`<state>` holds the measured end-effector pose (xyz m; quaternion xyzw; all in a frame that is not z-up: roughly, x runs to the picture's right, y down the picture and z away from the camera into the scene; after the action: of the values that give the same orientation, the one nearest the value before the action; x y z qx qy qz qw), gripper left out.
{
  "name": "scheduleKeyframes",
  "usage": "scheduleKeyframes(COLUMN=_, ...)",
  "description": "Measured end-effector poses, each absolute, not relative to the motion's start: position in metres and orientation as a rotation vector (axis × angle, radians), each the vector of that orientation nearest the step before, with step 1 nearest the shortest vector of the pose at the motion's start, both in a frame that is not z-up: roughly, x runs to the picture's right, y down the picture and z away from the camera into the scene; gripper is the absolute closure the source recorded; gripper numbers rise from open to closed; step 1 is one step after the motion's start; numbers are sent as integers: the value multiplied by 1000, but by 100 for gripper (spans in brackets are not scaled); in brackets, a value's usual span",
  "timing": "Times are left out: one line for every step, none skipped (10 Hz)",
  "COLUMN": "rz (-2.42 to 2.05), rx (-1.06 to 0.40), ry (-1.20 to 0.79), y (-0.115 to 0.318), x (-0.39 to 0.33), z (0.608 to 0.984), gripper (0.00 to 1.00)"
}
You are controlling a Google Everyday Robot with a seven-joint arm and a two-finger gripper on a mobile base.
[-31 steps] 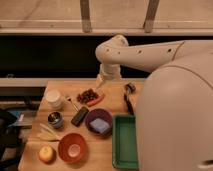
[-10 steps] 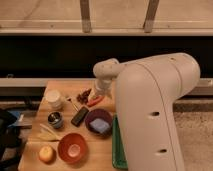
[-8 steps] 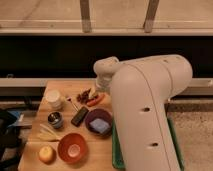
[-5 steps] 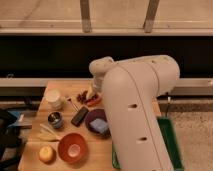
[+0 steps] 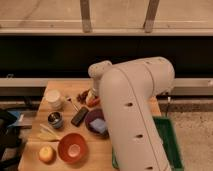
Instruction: Place pepper in paper cup
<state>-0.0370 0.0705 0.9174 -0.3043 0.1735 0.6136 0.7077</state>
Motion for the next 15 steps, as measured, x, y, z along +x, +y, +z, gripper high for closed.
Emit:
scheduleKeyframes(rz=1360, rx=-678, ry=387, y=71, x=-41, z=921, gripper=20)
scheduleKeyframes(rz=1353, rx=-679, ry=389, y=70, x=-46, z=924, gripper=20)
scheduleKeyframes(rz=1340, rx=-677, ry=402, y=73, x=-49, z=928, gripper=20)
scheduleKeyframes(rz=1329, rx=-673, ry=419, y=76, x=-50, z=932, gripper=20)
scheduleKeyframes(rz=1326, rx=-667, ry=435, y=78, x=-47, z=935, gripper=20)
scheduleKeyframes(rz=1327, rx=-660, ry=452, y=80, x=-42, z=938, gripper=20)
scheduleKeyframes(rz=1326, rx=-654, ry=470, y=83, x=-38, z=940, gripper=20)
scheduleKeyframes(rz=1328, rx=-648, ry=484, y=84, x=-34, z=942, gripper=20)
scheduleKeyframes(rz=1333, rx=-641, ry=496, y=84, x=-29, z=944, gripper=20)
scheduleKeyframes(rz=1336, rx=-636, ry=506, y=84, x=-24, z=945, gripper=20)
scheduleKeyframes(rz=1338, rx=-630, ry=516, y=84, x=-21, z=946, gripper=20)
scheduleKeyframes(rz=1342, rx=-625, ry=526, y=84, x=-17, z=947, gripper=20)
scheduleKeyframes(rz=1346, rx=-619, ry=534, y=83, x=-13, z=948, gripper=20)
scheduleKeyframes(rz=1349, rx=-612, ry=536, y=81, x=-11, z=949, gripper=20)
scheduleKeyframes(rz=1352, rx=-608, ry=532, y=78, x=-10, z=950, gripper=20)
